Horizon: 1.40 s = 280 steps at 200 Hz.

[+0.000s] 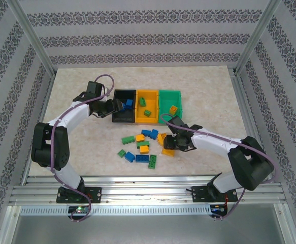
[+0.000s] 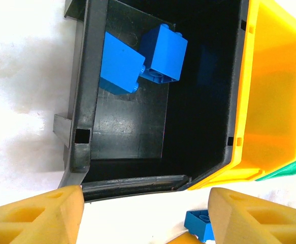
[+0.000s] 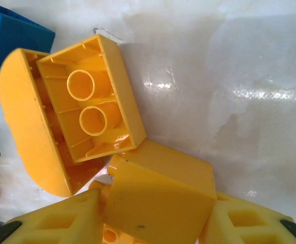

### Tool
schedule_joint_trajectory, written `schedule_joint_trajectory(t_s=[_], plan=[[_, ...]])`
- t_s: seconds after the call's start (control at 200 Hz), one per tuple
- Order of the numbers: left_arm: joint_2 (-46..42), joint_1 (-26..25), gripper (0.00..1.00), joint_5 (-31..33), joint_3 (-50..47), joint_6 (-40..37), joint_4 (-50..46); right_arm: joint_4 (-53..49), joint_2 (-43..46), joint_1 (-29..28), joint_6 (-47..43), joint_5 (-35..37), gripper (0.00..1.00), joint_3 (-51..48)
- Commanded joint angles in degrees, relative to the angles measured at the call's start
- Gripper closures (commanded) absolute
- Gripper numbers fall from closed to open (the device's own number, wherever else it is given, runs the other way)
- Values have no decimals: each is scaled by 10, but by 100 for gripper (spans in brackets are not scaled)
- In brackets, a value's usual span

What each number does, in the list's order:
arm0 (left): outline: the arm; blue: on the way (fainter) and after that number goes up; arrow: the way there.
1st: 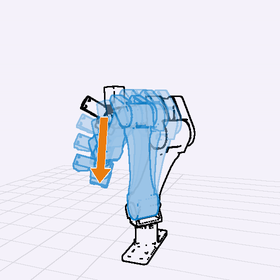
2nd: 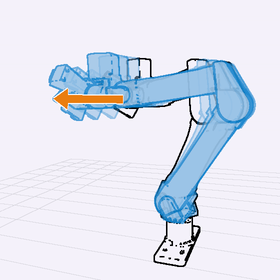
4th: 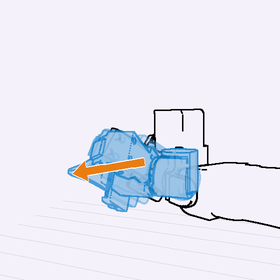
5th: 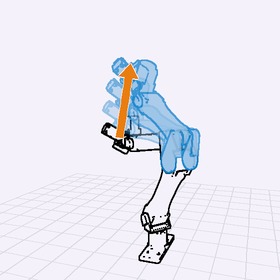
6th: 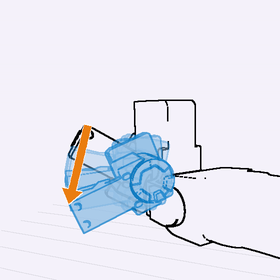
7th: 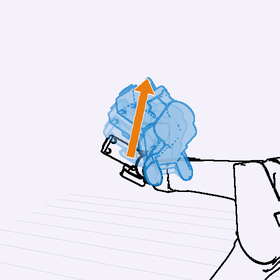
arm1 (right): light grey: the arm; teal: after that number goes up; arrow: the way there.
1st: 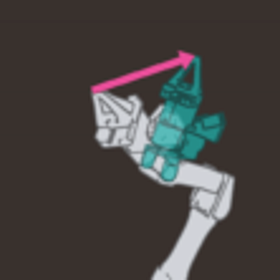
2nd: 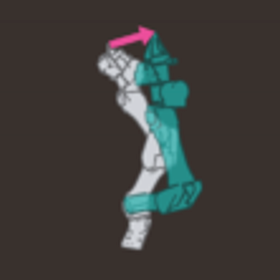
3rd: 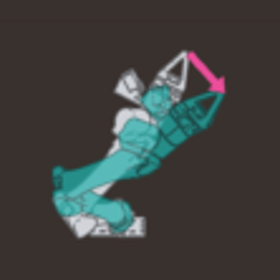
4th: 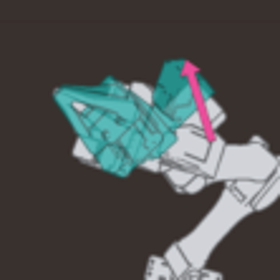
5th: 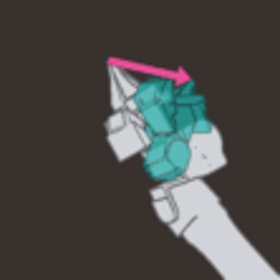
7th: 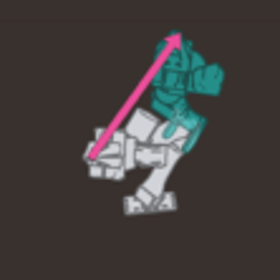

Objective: Sort the legos into containers by color
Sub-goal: Pick up the lego from the bottom-center of the table, then place the lego in the container.

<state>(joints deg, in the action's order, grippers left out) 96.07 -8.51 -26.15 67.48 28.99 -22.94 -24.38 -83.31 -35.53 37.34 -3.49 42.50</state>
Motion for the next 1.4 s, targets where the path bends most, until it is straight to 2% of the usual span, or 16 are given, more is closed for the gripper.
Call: schedule_joint_trajectory(t_s=[0.0, 0.12, 0.24, 0.385, 0.625, 0.774, 0.964, 1.144, 1.394], plan=[[-20, 5, 34, 1, -8, -1, 16, -1, 3, 11, 0, 17, 61, 6], [-25, 6, 34, 4, -10, -6, 10, -13, 43, 36, -8, 13, 61, 3], [-30, 6, 35, 6, -16, -6, 14, -16, 94, 88, -23, 0, 61, 4], [-27, 5, 37, -1, -31, 3, 24, -1, 90, 139, -50, -24, 61, 48], [-42, 6, 37, -15, -51, 6, 23, 25, -52, 158, -86, -32, 60, 210], [-52, 5, 39, 10, -53, -2, -10, 14, -164, 166, -109, -38, 60, 339], [-74, 5, 39, 17, -74, 1, -8, -7, -259, 170, -130, -47, 53, 440], [-79, 5, 39, 18, -80, 3, -5, -4, -259, 164, -132, -43, 44, 433], [-67, 6, 39, 15, -73, -2, -1, -8, -181, 155, -149, -46, 42, 355]])
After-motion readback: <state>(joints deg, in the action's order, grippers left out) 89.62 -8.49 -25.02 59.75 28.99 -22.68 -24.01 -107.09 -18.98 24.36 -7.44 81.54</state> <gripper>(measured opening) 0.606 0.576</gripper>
